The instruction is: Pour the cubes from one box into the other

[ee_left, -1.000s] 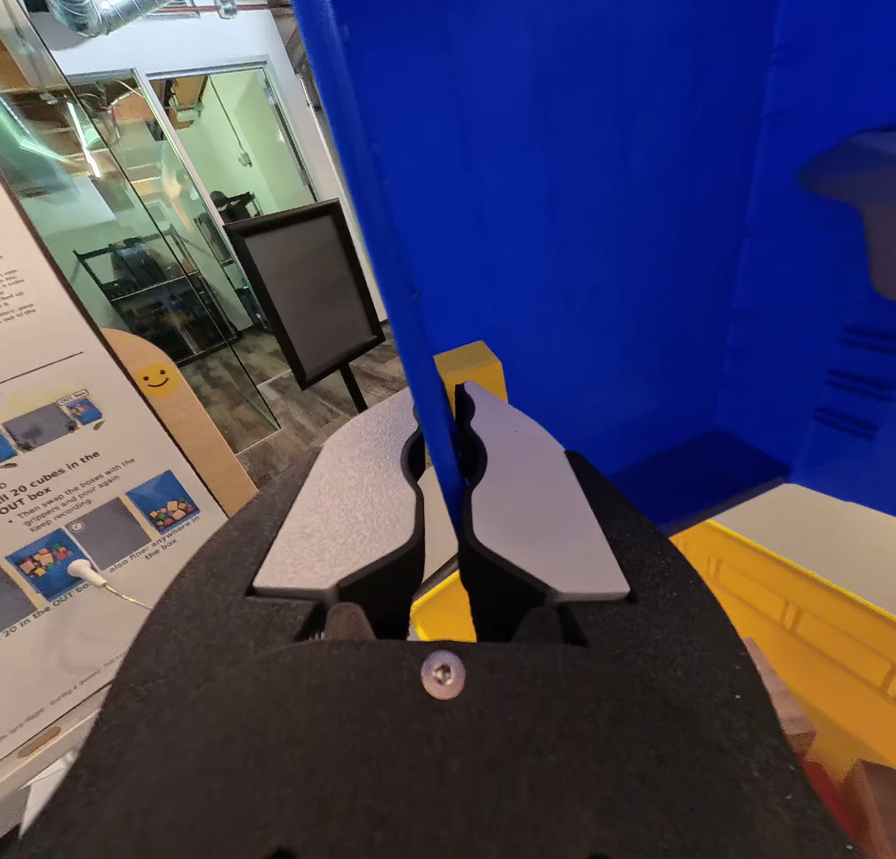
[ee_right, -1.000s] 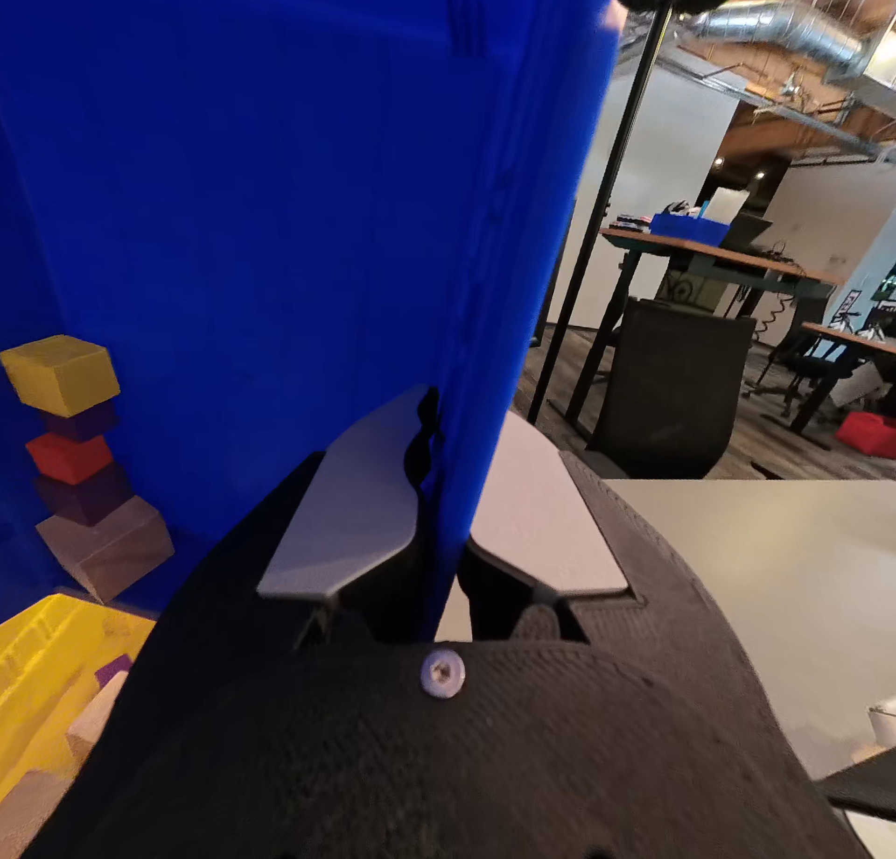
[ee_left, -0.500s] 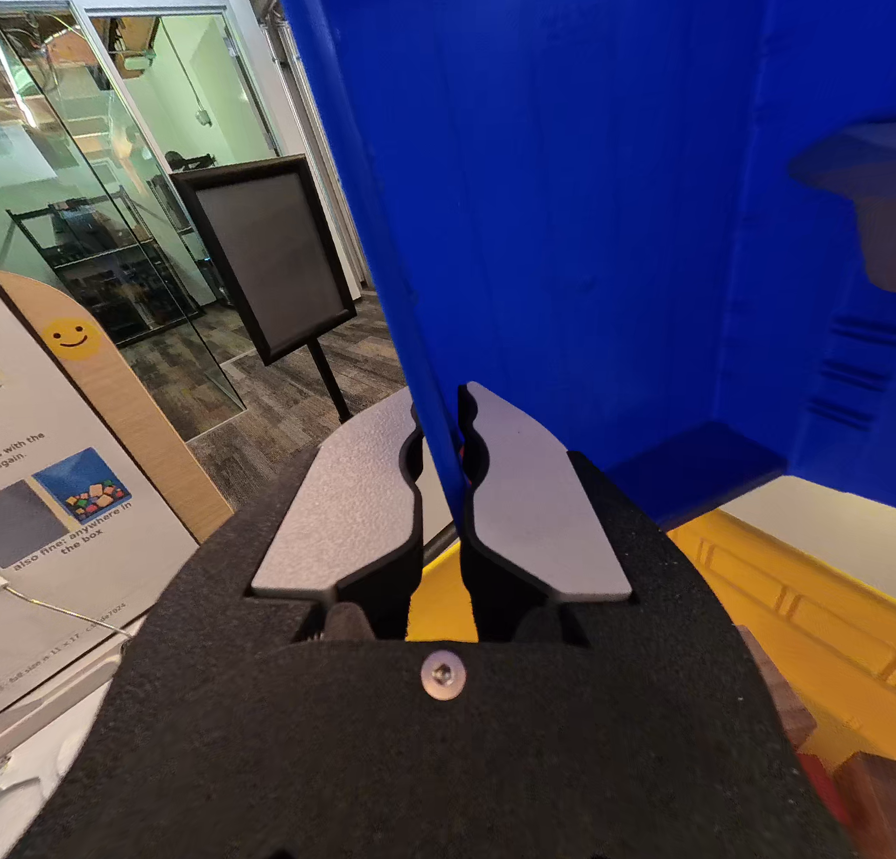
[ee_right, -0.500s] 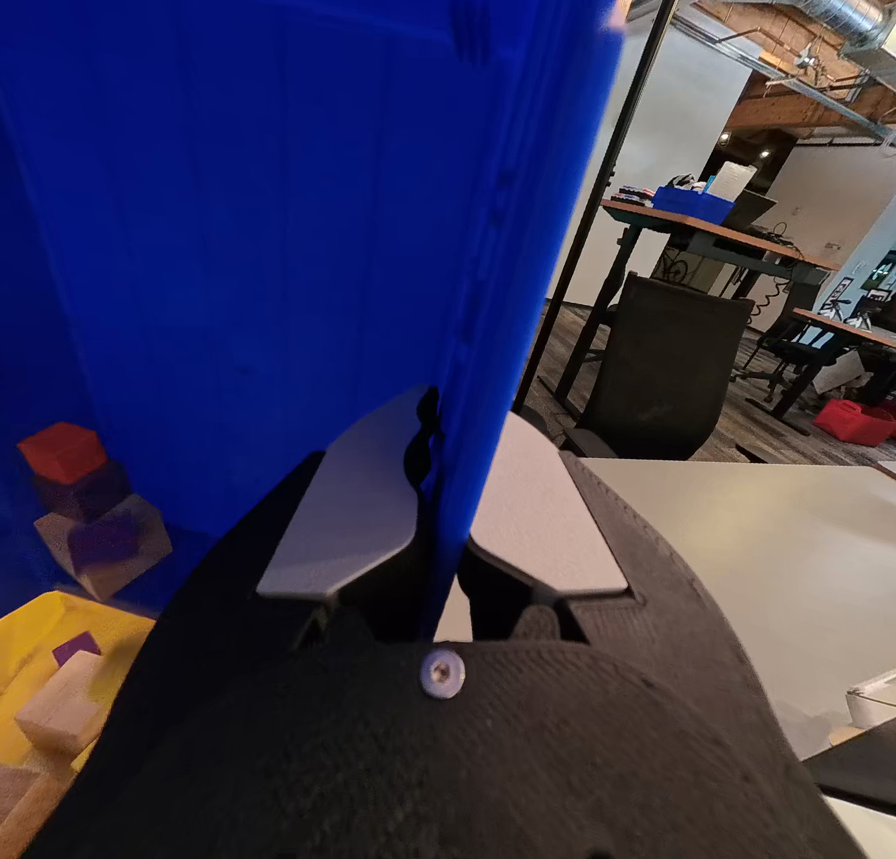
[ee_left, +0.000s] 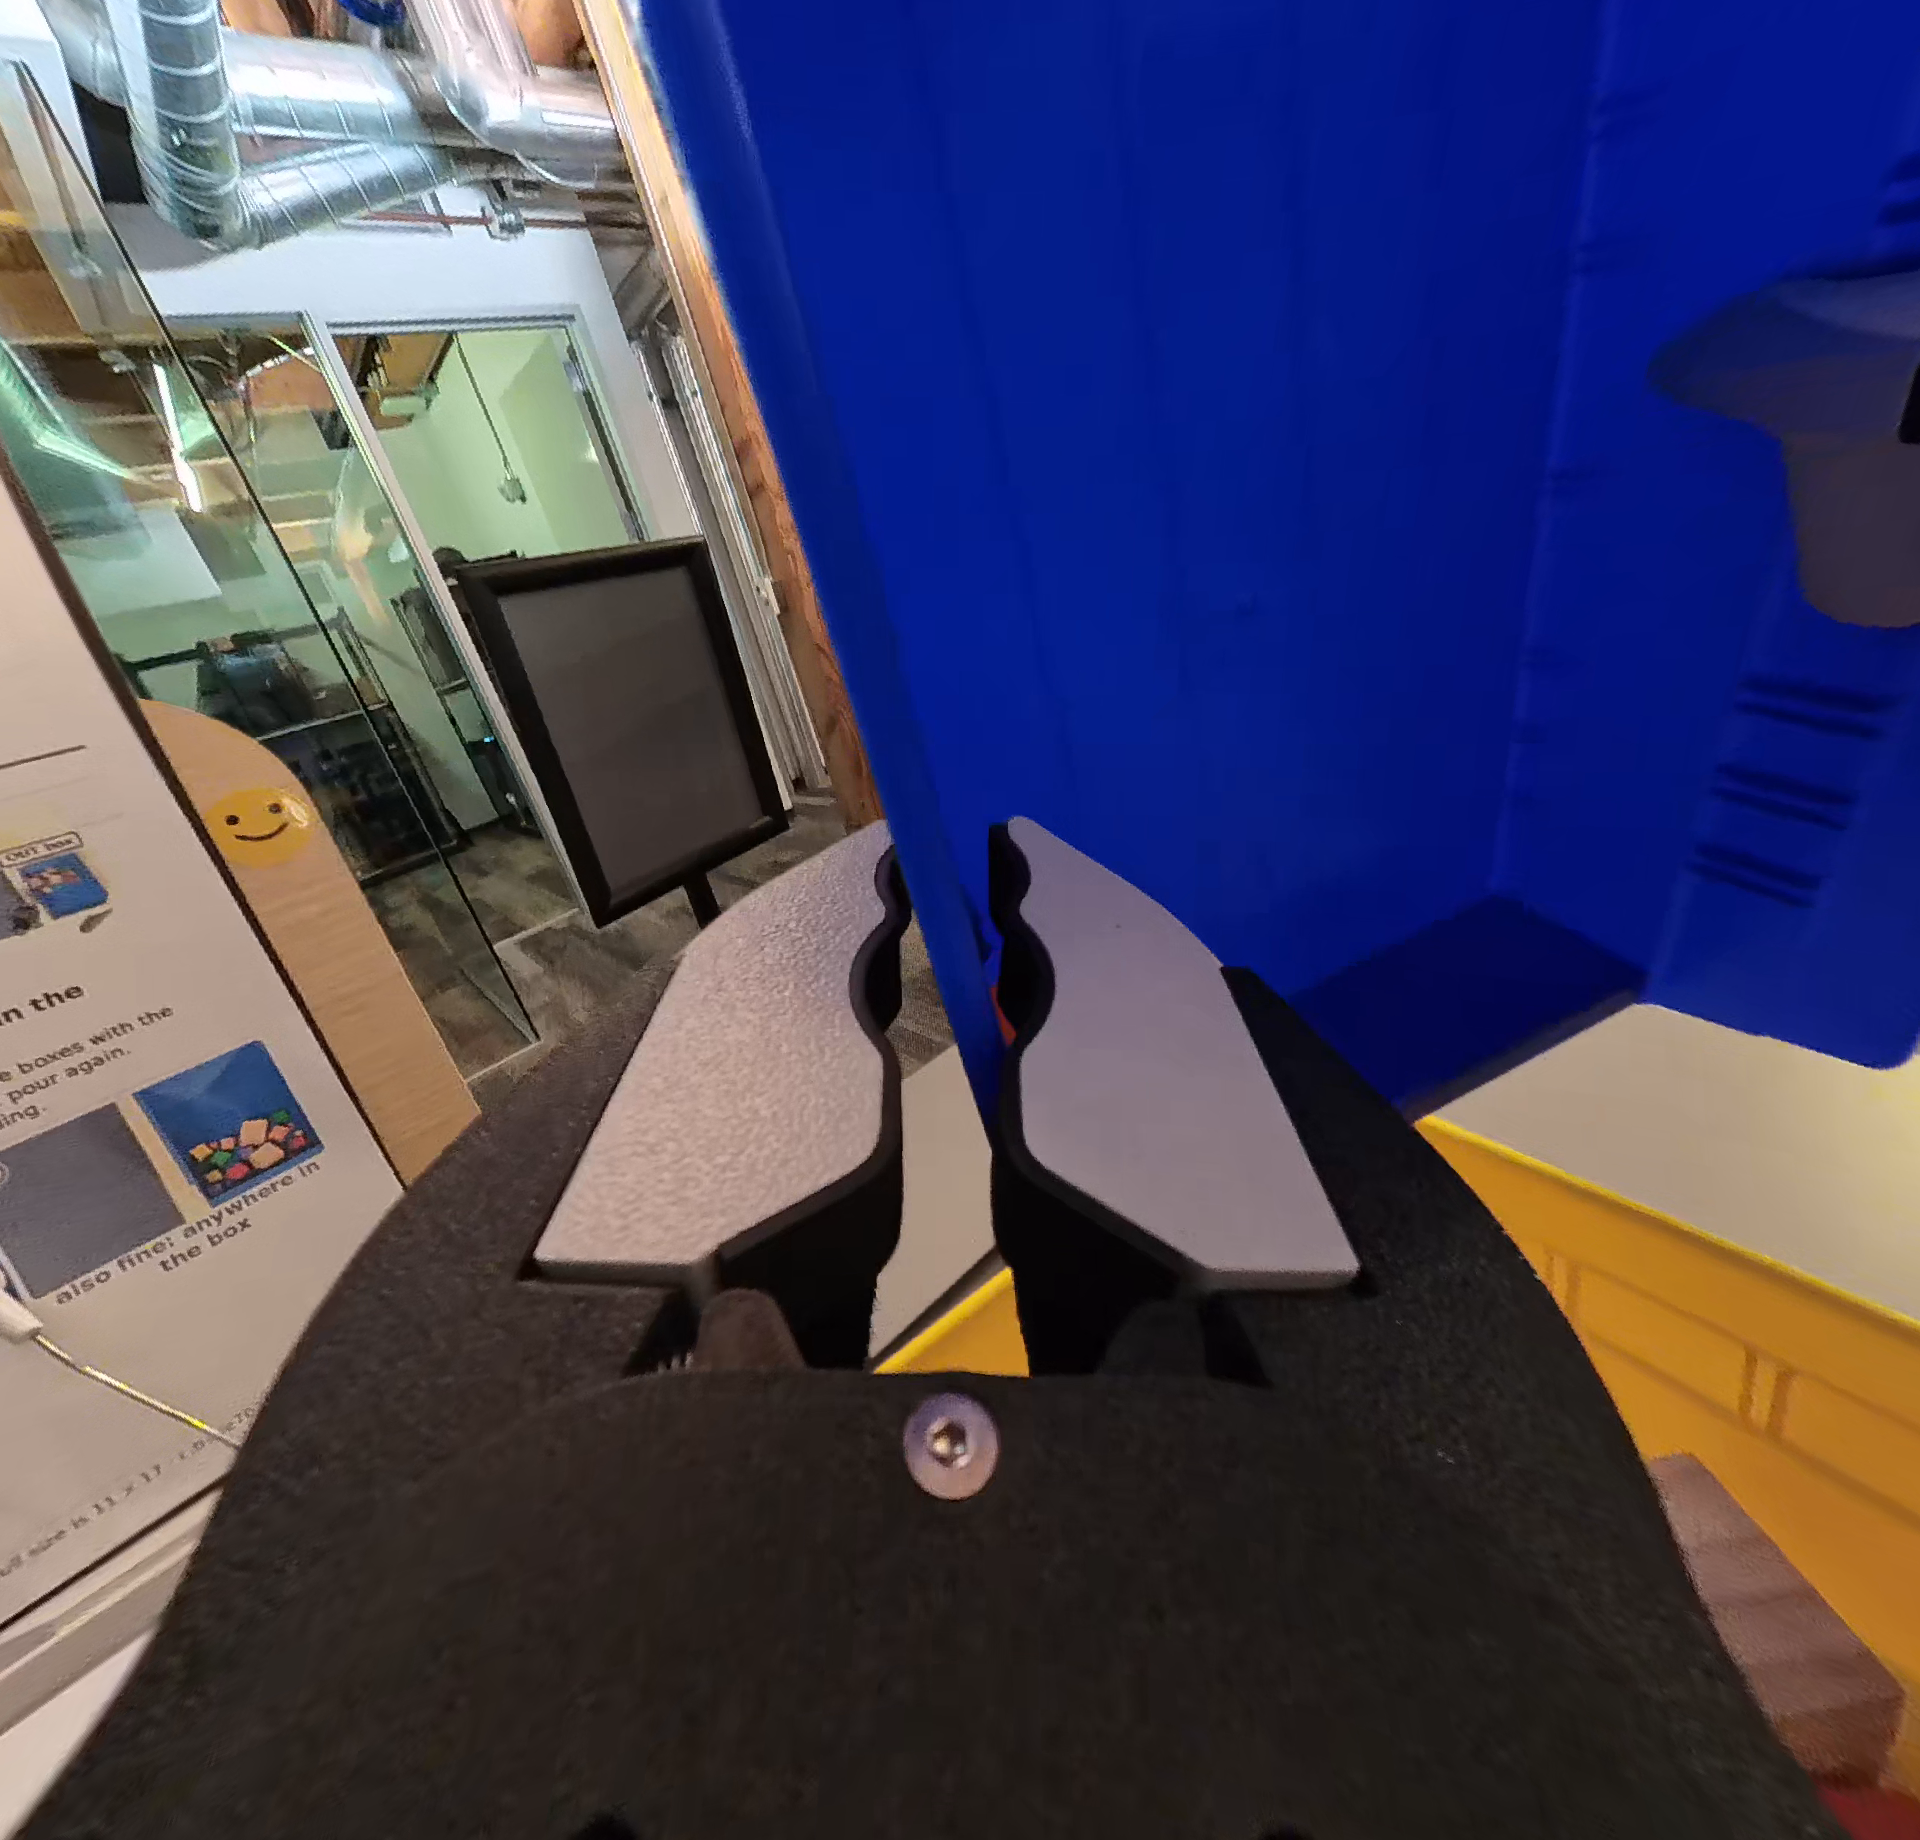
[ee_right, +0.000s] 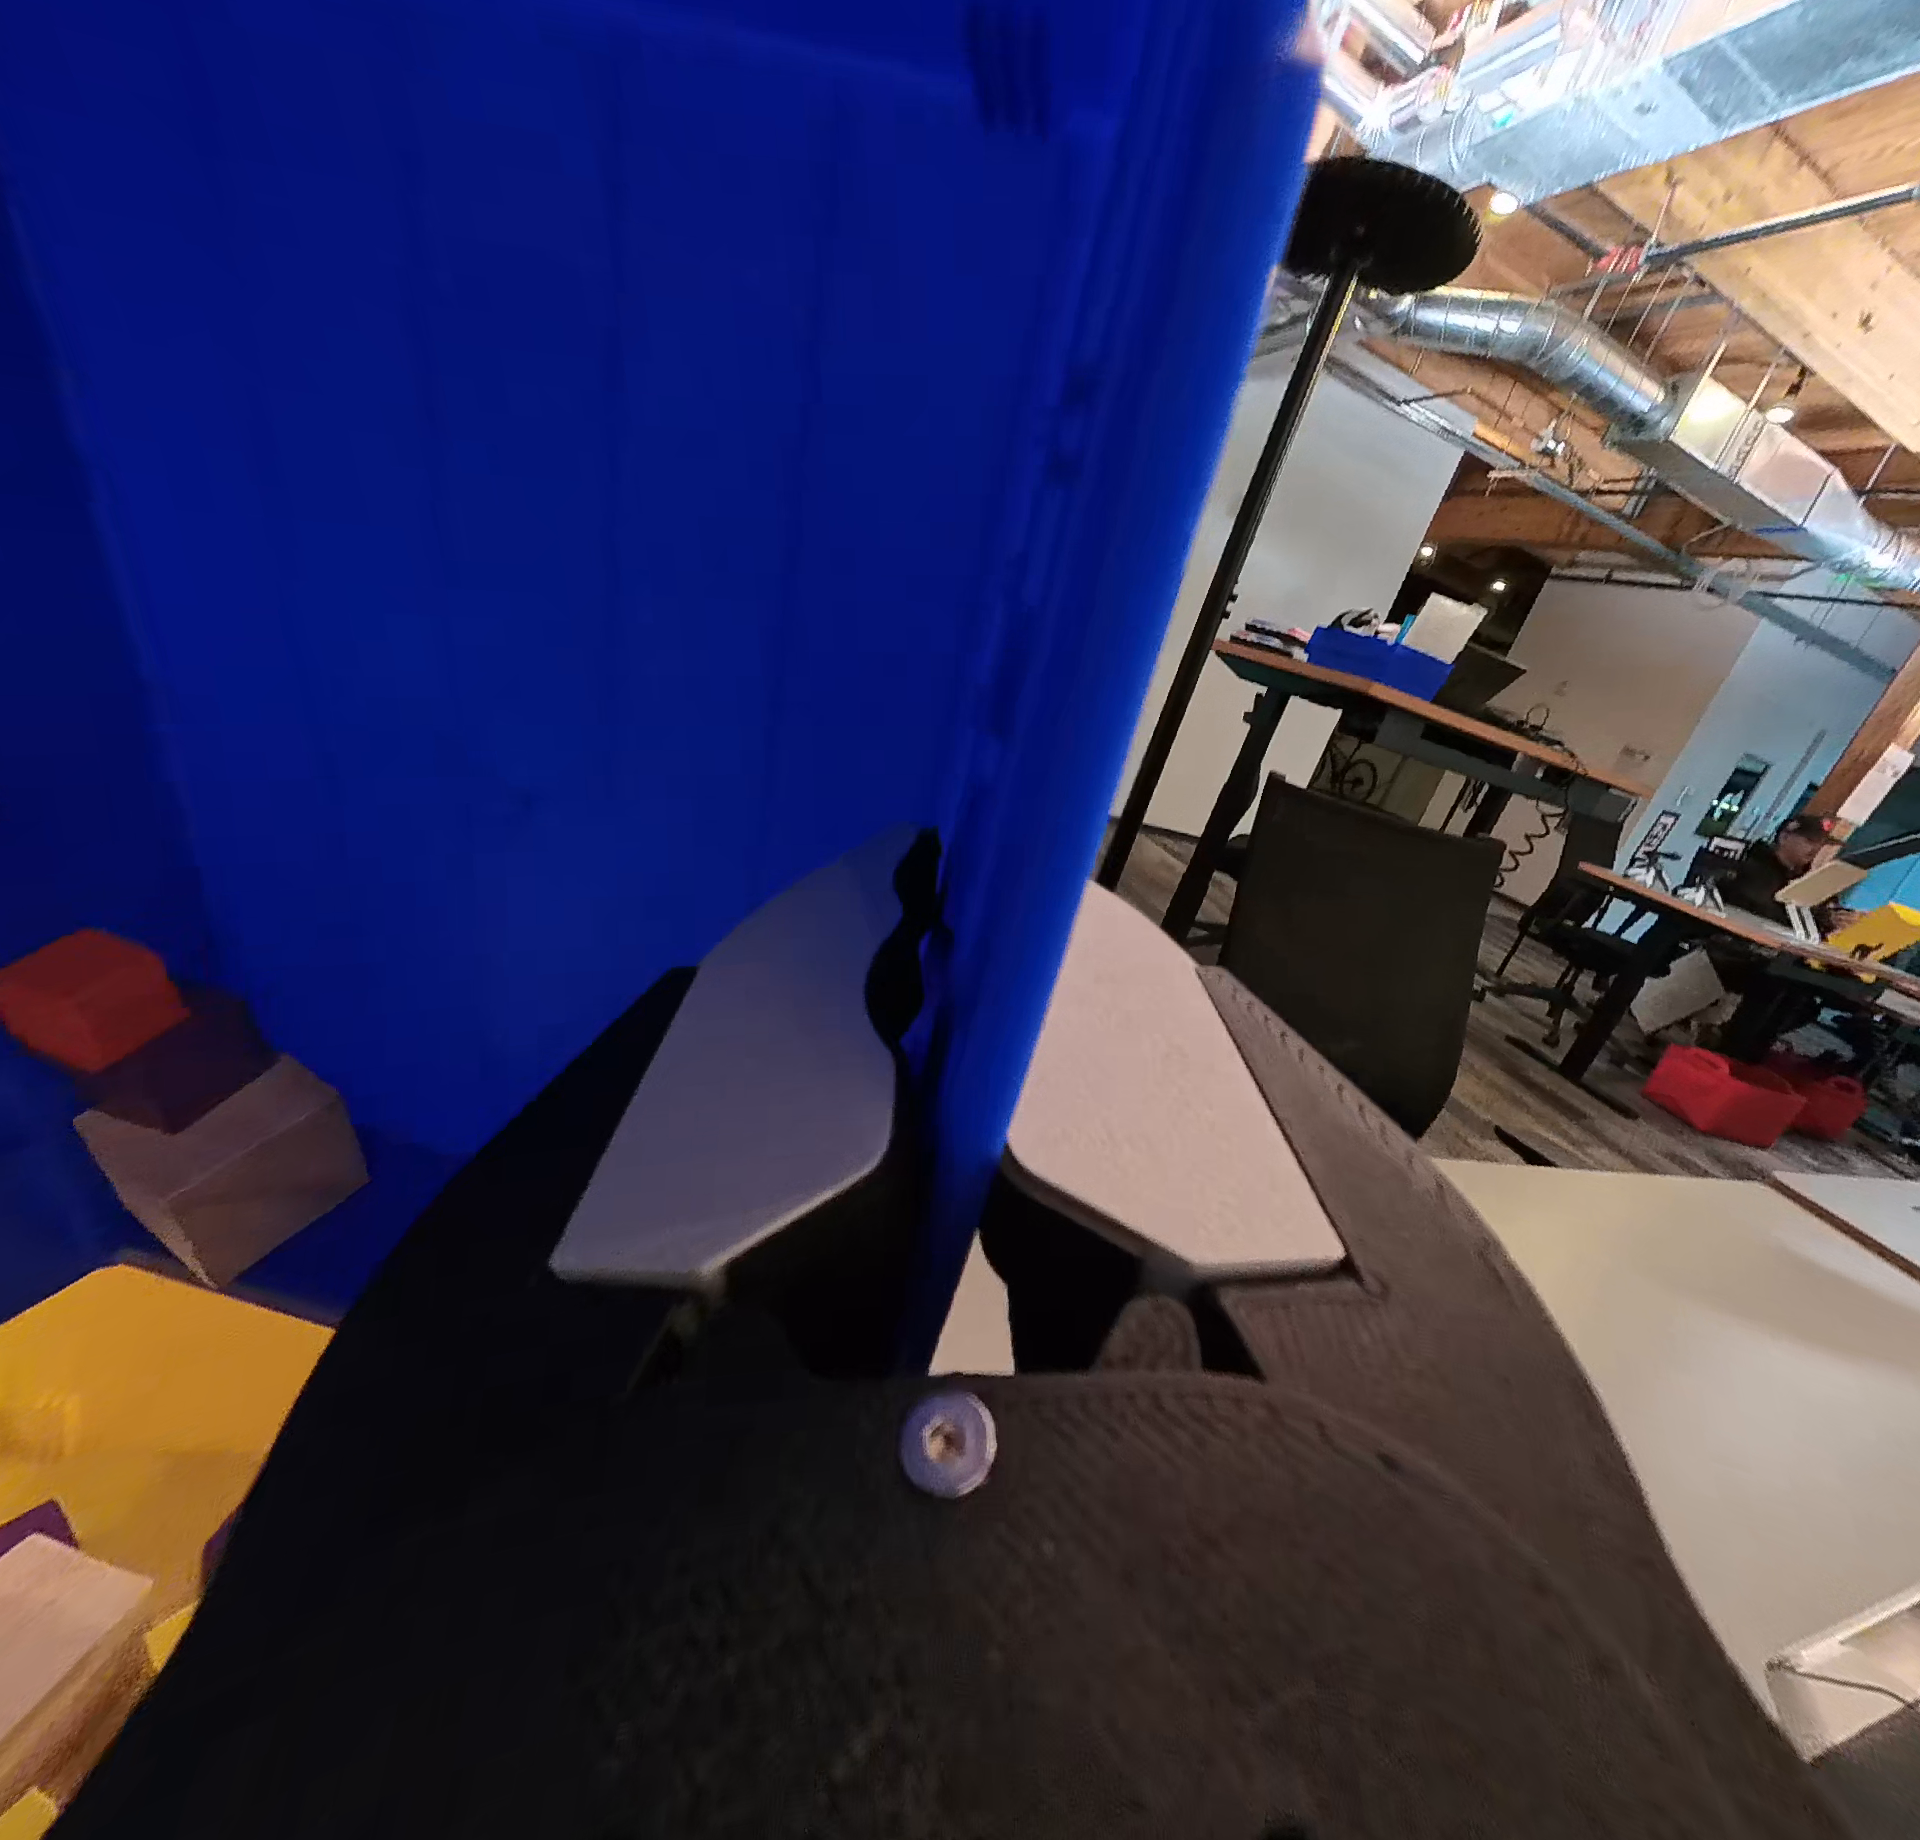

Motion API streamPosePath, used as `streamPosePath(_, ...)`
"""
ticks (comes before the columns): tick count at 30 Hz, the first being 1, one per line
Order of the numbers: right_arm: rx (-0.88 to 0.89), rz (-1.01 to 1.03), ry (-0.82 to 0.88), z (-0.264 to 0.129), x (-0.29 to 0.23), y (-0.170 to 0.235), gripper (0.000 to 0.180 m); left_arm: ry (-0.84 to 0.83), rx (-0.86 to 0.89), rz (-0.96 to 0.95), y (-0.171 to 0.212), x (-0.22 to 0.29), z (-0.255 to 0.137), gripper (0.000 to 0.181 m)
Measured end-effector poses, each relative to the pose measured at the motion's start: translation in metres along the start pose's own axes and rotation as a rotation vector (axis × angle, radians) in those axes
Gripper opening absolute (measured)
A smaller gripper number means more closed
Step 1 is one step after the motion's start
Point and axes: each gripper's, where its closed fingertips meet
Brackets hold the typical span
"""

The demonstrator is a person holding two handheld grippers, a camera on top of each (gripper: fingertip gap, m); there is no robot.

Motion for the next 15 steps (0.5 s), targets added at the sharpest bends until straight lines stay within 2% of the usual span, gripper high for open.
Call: streamPosePath(15, 0.072, -0.021, 0.017, -0.0073, 0.0002, -0.0101, 0.006, -0.005, 0.061, 0.014, -0.0068, -0.0003, -0.0061, 0.015)
Point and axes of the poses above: each gripper's, where its closed fingertips meet, z out along the fingers, y out of its underside, x = y × z across the jaws, and after that the axes turned 8 degrees about -x, right-handed
